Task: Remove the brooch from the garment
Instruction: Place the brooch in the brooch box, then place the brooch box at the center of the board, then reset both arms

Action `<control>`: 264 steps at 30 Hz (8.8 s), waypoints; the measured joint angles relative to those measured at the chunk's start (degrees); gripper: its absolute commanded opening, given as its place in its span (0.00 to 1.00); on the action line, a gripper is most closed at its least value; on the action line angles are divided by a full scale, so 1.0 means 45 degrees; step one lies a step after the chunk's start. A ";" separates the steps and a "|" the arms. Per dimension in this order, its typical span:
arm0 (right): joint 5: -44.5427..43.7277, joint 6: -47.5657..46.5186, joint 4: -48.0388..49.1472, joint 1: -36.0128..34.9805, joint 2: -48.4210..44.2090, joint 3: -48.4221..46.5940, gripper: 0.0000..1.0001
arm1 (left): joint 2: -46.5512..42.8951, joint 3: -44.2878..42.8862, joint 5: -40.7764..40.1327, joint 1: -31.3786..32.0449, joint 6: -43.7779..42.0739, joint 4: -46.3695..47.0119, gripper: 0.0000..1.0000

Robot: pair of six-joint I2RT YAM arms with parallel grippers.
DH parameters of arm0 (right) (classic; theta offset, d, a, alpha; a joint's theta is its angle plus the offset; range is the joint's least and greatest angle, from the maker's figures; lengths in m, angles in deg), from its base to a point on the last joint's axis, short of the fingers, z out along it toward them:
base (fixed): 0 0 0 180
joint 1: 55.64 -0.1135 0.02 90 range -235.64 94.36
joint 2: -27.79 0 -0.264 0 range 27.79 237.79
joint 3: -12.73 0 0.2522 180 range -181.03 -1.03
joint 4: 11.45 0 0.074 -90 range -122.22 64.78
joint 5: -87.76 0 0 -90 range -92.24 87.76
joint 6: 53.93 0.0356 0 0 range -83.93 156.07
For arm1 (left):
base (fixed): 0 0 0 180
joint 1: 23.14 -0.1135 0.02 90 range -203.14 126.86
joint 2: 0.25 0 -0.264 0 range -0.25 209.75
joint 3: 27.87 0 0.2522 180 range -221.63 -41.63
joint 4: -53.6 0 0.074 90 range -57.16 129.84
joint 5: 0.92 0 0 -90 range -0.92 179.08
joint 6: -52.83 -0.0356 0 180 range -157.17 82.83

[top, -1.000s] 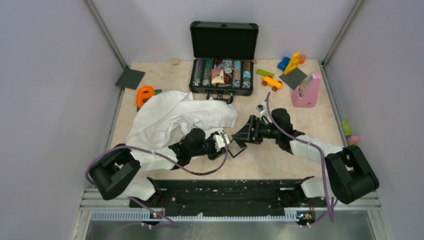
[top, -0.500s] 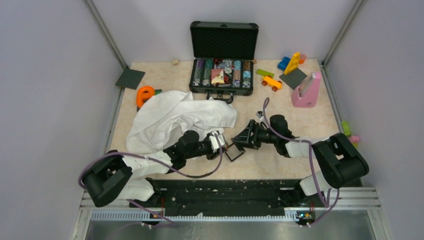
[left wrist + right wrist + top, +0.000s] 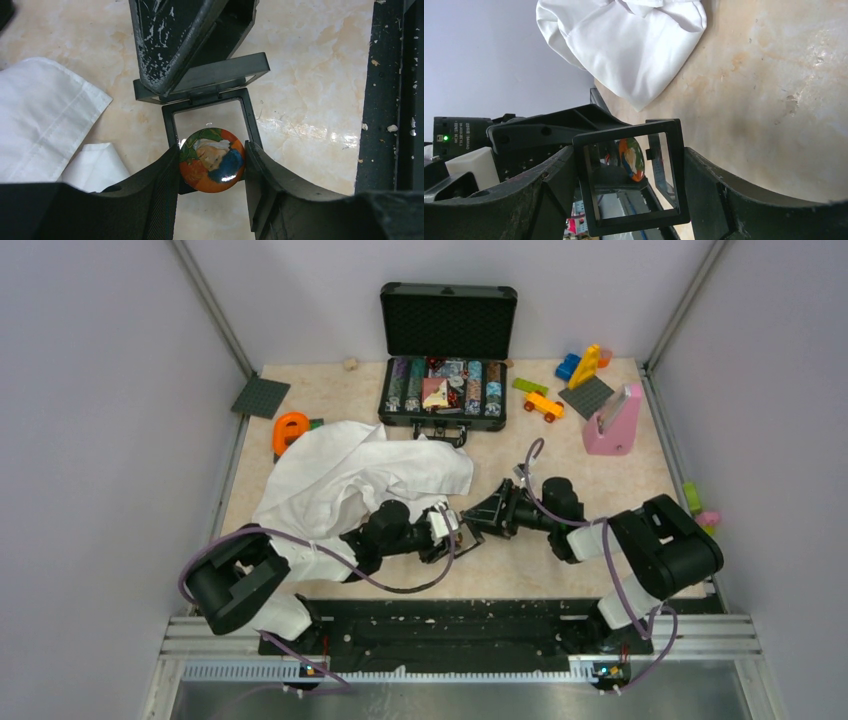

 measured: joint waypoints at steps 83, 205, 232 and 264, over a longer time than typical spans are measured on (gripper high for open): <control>0.0151 0.1928 0.5265 -0.0199 0.3609 0.0593 0.36 | 0.1433 -0.0860 -0.0199 0.0155 -0.0461 -0.0505 0.52; -1.2109 -0.9821 -0.9384 0.3361 -0.3468 -0.4590 0.84 | -0.4235 0.2147 -0.8505 -0.0102 0.1428 0.0962 0.99; -1.2740 -1.3474 -0.0151 0.3410 -0.6635 0.3011 0.86 | -0.3347 0.2905 -0.8913 -0.9967 0.4133 0.2458 0.98; -1.2871 -1.3712 0.4129 0.4337 -0.1156 0.2307 0.99 | 0.0772 0.1758 -0.7601 -1.0958 0.3784 0.5595 0.99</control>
